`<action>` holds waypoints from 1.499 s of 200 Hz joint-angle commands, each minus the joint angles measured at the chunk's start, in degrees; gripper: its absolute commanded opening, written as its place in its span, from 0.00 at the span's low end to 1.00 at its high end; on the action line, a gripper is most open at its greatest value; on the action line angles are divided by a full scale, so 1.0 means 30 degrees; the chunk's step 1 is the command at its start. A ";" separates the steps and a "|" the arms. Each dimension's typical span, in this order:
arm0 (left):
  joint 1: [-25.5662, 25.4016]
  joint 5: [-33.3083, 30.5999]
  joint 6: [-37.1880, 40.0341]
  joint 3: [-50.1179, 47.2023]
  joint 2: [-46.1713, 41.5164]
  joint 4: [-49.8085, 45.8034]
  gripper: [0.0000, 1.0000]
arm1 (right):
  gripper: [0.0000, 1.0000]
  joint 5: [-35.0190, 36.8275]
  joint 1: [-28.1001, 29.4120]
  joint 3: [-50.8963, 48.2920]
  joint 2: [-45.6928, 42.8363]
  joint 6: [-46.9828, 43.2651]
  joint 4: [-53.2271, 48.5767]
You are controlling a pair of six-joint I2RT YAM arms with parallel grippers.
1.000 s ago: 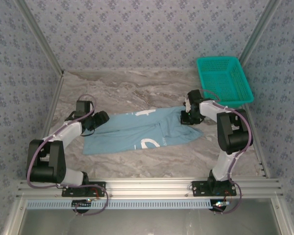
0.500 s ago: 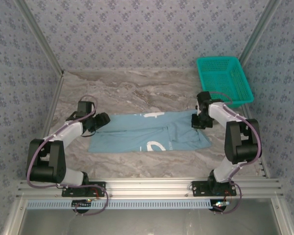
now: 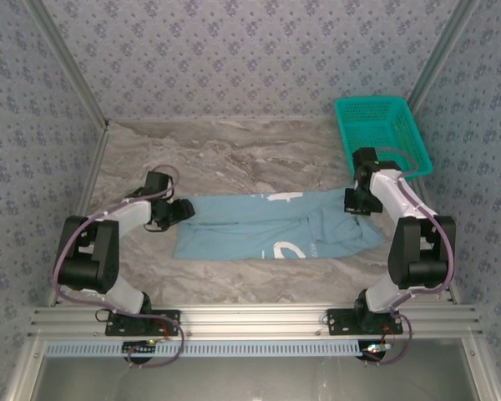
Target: Fold the inside-out t-shirt
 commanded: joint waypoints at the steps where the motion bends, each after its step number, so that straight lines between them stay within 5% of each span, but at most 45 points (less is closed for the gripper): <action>1: -0.1159 0.1320 0.0296 -0.0010 0.0817 -0.0451 0.60 | 0.00 0.1635 -0.0268 0.1367 -0.0479 -0.0620 -0.1796; 60: -0.5385 0.1985 -0.1754 -0.0138 0.1085 0.0275 0.59 | 0.00 0.3979 -0.0365 0.4012 -0.0075 -0.0887 -0.3696; 109: -0.7279 0.2301 -0.2668 -0.0050 0.1063 0.0443 0.59 | 0.00 0.5010 0.1294 0.5969 0.0130 -0.1018 -0.5060; 183: -0.7197 0.1600 -0.1740 0.0213 0.1268 0.0461 0.60 | 0.00 0.4403 0.7530 0.9290 0.1362 0.2206 -0.8266; 254: -0.6070 0.2015 -0.1755 -0.1016 0.0794 0.2593 0.60 | 0.00 -0.1607 1.3166 1.1579 0.3209 0.5394 -0.5401; 300: -0.5188 0.2214 -0.1550 -0.1513 0.0289 0.2857 0.61 | 0.00 -0.2033 1.5249 1.4031 0.5389 0.5052 -0.6426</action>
